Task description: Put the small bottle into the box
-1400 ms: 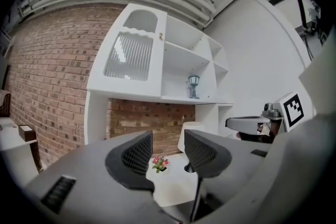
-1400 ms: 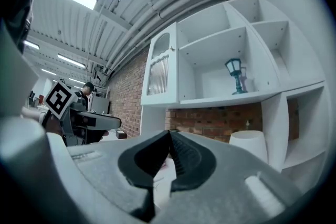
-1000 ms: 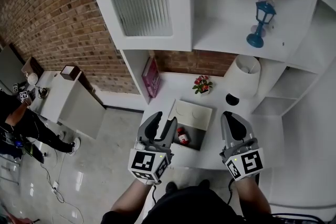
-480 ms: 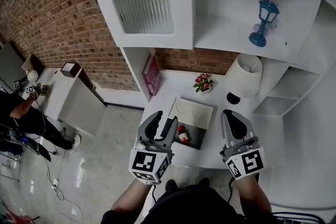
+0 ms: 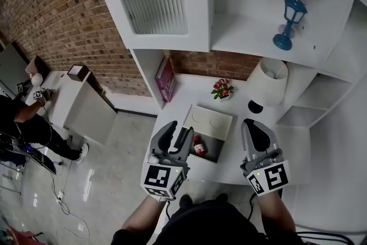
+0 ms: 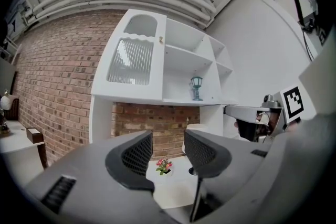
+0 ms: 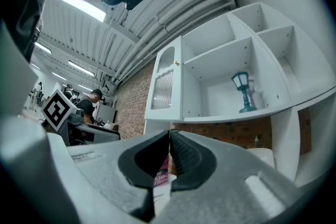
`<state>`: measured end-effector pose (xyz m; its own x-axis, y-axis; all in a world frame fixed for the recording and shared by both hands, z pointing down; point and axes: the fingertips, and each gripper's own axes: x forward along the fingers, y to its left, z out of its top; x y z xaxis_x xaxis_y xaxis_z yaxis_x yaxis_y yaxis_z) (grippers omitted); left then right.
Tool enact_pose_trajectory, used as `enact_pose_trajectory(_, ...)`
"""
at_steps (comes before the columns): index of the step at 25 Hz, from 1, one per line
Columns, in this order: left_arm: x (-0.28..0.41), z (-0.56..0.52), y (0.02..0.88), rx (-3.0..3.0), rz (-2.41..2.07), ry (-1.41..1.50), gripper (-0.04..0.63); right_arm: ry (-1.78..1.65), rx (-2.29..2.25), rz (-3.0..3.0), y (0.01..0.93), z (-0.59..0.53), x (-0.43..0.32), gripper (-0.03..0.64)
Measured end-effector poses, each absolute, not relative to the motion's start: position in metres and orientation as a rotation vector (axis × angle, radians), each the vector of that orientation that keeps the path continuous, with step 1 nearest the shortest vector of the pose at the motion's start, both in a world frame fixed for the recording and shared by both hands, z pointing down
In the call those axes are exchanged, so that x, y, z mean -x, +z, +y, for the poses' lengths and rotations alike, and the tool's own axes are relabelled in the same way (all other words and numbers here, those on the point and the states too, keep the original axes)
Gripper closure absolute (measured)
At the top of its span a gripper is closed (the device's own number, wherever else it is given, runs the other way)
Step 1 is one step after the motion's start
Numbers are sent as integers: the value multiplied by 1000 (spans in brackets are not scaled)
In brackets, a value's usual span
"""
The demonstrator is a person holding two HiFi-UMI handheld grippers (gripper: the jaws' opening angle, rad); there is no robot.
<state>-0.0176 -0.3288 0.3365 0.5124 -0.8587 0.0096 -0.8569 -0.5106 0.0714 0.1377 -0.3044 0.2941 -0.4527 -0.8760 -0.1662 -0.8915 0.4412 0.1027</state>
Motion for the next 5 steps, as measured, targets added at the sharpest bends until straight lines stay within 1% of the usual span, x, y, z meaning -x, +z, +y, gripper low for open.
enact_pose_trajectory(5, 10, -330, 342, -2658, -1534, -21, 411, 273, 1581, 2608, 298, -306, -144, 624)
